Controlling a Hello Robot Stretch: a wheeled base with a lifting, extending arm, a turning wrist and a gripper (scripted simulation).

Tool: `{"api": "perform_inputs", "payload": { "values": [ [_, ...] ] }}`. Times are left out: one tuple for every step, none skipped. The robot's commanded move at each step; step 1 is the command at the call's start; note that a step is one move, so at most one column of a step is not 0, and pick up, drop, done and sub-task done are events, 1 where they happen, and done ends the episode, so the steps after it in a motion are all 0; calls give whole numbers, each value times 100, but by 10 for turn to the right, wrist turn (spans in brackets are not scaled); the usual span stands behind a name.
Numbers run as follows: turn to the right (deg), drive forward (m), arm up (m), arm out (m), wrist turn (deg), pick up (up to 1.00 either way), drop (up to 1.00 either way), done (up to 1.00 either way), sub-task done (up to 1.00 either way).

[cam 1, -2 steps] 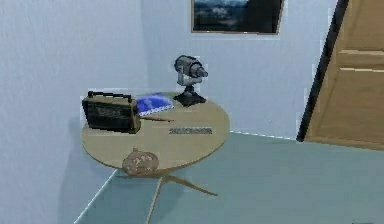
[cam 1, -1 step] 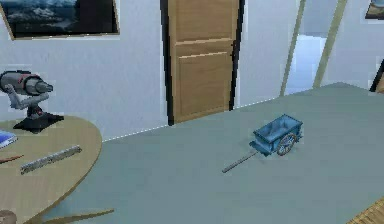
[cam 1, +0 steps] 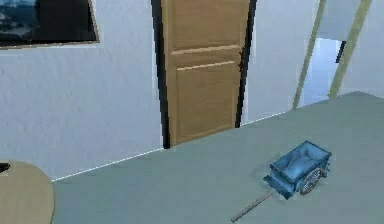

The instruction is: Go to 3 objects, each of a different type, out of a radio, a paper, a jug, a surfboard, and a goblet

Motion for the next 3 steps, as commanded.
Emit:
{"api": "perform_inputs", "payload": {
  "values": [
    [-450,0,0,0,0,0,0,0,0],
    [-390,0,0,0,0,0,0,0,0],
    [0,0,0,0,0,0,0,100,0]
  ]
}}
